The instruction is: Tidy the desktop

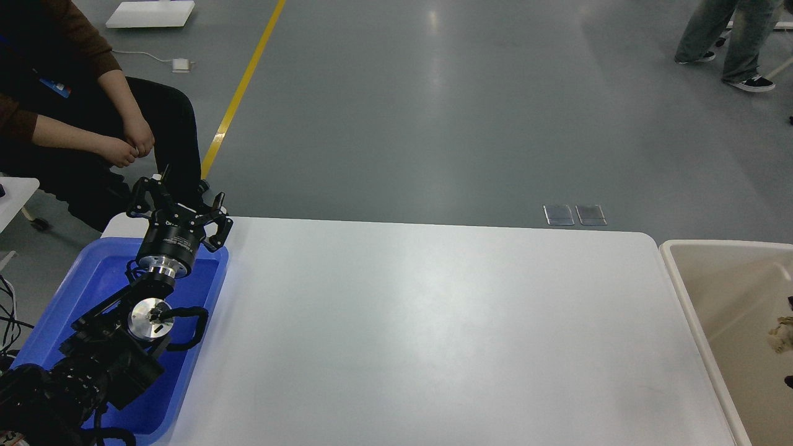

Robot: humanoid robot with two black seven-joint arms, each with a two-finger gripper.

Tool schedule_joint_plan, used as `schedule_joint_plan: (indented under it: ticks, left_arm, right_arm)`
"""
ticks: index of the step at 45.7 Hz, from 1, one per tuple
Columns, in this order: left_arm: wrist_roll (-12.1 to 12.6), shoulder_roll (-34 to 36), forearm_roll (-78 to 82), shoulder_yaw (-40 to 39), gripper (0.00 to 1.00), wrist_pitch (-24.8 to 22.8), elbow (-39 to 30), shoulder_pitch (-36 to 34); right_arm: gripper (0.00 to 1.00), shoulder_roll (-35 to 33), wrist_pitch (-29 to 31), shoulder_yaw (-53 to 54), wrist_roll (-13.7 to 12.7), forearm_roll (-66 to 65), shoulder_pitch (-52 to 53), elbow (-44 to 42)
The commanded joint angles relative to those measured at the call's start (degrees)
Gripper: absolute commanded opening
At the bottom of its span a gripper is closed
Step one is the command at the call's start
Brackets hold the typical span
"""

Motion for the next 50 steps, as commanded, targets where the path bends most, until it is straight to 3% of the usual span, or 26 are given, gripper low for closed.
schedule_joint_plan:
  ticks: [1, 7, 10, 12, 14, 16, 22, 42, 46, 50]
  left_arm:
    - [0.0, 0.0, 0.0, 0.0, 1.00, 0.0, 0.0, 0.0]
    - [0.0, -0.1, 0.0, 0.0, 1.00, 0.0, 0.0, 0.0]
    - [0.0, 0.0, 0.0, 0.0, 1.00, 0.0, 0.0, -0.1]
    - [0.0, 0.0, 0.0, 0.0, 1.00, 0.0, 0.0, 0.0]
    - [-0.1, 0.0, 0.0, 0.0, 1.00, 0.0, 0.0, 0.0]
    - [0.0, 0.0, 0.0, 0.0, 1.00, 0.0, 0.0, 0.0]
    - [0.0, 0.0, 0.0, 0.0, 1.00, 0.0, 0.0, 0.0]
    - [0.0, 0.0, 0.0, 0.0, 1.00, 0.0, 0.0, 0.0]
    - [0.0, -0.1, 0.0, 0.0, 1.00, 0.0, 0.0, -0.1]
    - [0.0, 0.0, 0.0, 0.0, 1.00, 0.0, 0.0, 0.0]
  right_arm:
    - [0.00, 1.3, -0.9, 0.3, 0.0, 0.1, -0.9, 0.0]
    - [0.01, 1.3, -1.1, 0.3, 0.1, 0.1, -0.8, 0.0]
    - [0.45, 1.3, -1.6, 0.1, 0.1, 0.0, -0.8, -0.2]
    - [0.68, 1.4, -3.0, 0.3, 0.2, 0.0, -0.8, -0.1]
    - [0.85, 1.4, -4.6, 0.3, 0.2, 0.0, -0.8, 0.0]
    - [0.95, 2.4, -6.3, 0.2, 0.2, 0.0, -0.6, 0.0]
    - [1.00, 5.1, -8.1, -0.5, 0.1, 0.0, -0.1, -0.2]
    - [1.00, 7.6, -8.1, -0.5, 0.2, 0.0, 5.5, -0.3]
    - [1.00, 7.2, -6.7, 0.3, 0.1, 0.2, 7.7, -0.1]
    - [1.00, 5.5, -0.4, 2.3, -0.1, 1.8, 10.7, -0.6]
